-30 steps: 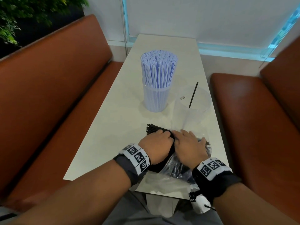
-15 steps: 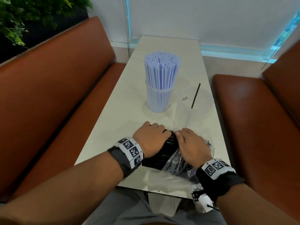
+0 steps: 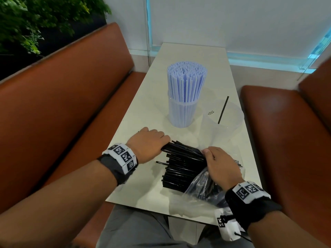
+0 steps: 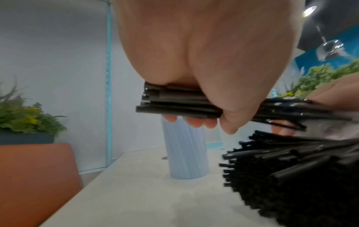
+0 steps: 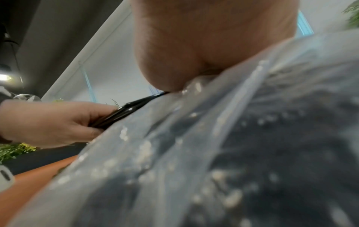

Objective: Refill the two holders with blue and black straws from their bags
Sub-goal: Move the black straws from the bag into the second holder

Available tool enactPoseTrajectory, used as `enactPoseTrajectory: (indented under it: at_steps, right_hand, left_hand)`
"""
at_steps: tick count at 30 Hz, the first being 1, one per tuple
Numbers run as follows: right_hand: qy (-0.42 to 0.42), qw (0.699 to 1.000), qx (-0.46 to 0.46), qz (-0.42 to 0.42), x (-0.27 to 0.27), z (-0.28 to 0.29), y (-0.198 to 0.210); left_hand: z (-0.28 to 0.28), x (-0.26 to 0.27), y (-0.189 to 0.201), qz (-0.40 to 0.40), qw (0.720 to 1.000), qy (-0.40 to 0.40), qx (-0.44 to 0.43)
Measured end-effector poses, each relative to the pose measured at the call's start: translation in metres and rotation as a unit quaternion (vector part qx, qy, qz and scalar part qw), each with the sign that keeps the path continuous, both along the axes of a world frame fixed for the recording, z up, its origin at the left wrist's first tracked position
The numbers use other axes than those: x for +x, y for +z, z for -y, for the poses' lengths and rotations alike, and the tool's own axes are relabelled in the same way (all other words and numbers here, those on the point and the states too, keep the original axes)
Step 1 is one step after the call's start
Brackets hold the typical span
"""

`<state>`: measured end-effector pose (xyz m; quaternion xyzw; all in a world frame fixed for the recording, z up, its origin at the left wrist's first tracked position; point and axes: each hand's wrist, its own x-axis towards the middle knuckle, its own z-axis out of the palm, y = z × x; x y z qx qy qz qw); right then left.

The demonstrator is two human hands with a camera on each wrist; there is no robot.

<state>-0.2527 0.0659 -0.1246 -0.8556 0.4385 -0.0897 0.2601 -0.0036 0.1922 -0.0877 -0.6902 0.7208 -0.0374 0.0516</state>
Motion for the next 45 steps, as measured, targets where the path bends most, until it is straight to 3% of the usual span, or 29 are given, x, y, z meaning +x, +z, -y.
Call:
enactPoseTrajectory:
  at_steps: [3,6,8,10,11,13,15,18,21,22,25,27,28,30,32,34,35,38,41,45]
  right_hand:
    - [-0.020,0.999,0.012,0.029,0.002,-0.001,0.006]
    - [-0.064,0.985,0.000,0.158,0.006,-0.006,0.020]
    - [-0.098,0.950,0.016,0.296,0.012,-0.008,0.033]
    - [-0.108,0.901,0.096,0.408,0.024,-0.009,0.044]
    - [-0.099,0.891,0.140,0.421,0.030,-0.008,0.048]
    - [-0.061,0.905,0.190,0.376,0.042,-0.008,0.057]
    - [-0.076,0.917,0.159,0.357,0.045,-0.004,0.059]
    - [-0.144,0.896,0.113,0.405,0.041,0.005,0.063]
    - [-0.084,0.905,0.164,0.383,0.048,0.000,0.066]
    - [-0.092,0.894,0.188,0.396,0.051,-0.002,0.068]
    - [-0.171,0.809,0.306,0.472,0.049,0.005,0.072]
    - [-0.203,0.772,0.363,0.481,0.045,0.011,0.073]
    - [-0.213,0.761,0.382,0.479,0.044,0.012,0.073]
    - [-0.222,0.739,0.420,0.477,0.044,0.013,0.074]
    - [-0.223,0.707,0.462,0.487,0.046,0.011,0.078]
    - [-0.213,0.672,0.498,0.504,0.050,0.008,0.085]
    - [-0.199,0.664,0.512,0.507,0.053,0.006,0.088]
    - [-0.177,0.664,0.524,0.503,0.055,0.000,0.090]
    - [-0.184,0.647,0.529,0.517,0.048,0.005,0.086]
    - [-0.073,0.719,0.505,0.473,0.044,0.006,0.086]
  left_hand:
    - [-0.010,0.025,-0.002,-0.019,0.999,0.029,0.018]
    - [-0.016,0.036,-0.001,-0.039,0.997,0.064,0.023]
    - [-0.013,0.033,0.001,-0.048,0.996,0.074,0.013]
    - [-0.006,0.023,0.006,-0.055,0.996,0.075,-0.006]
    - [-0.001,0.015,0.008,-0.057,0.996,0.070,-0.020]
    - [0.011,-0.006,0.015,-0.058,0.996,0.046,-0.048]
    - [0.021,-0.024,0.023,-0.054,0.995,0.026,-0.074]
    - [0.032,-0.039,0.031,-0.056,0.992,0.027,-0.112]
    - [0.043,-0.058,0.033,-0.083,0.990,0.015,-0.115]
    - [0.047,-0.063,0.033,-0.095,0.989,0.015,-0.112]
    - [0.053,-0.058,0.043,-0.174,0.974,0.047,-0.134]
    - [0.055,-0.051,0.058,-0.339,0.921,0.074,-0.175]
    - [0.055,-0.052,0.071,-0.453,0.863,0.072,-0.210]
    - [0.058,-0.059,0.098,-0.640,0.706,0.038,-0.300]
    - [0.065,-0.063,0.115,-0.738,0.572,0.003,-0.359]
    - [0.072,-0.073,0.118,-0.779,0.507,0.009,-0.369]
    - [0.076,-0.080,0.114,-0.788,0.498,0.023,-0.362]
    - [0.082,-0.091,0.104,-0.795,0.509,0.053,-0.325]
    - [0.084,-0.085,0.104,-0.811,0.477,0.046,-0.337]
    - [0.083,-0.082,0.102,-0.803,0.505,0.059,-0.310]
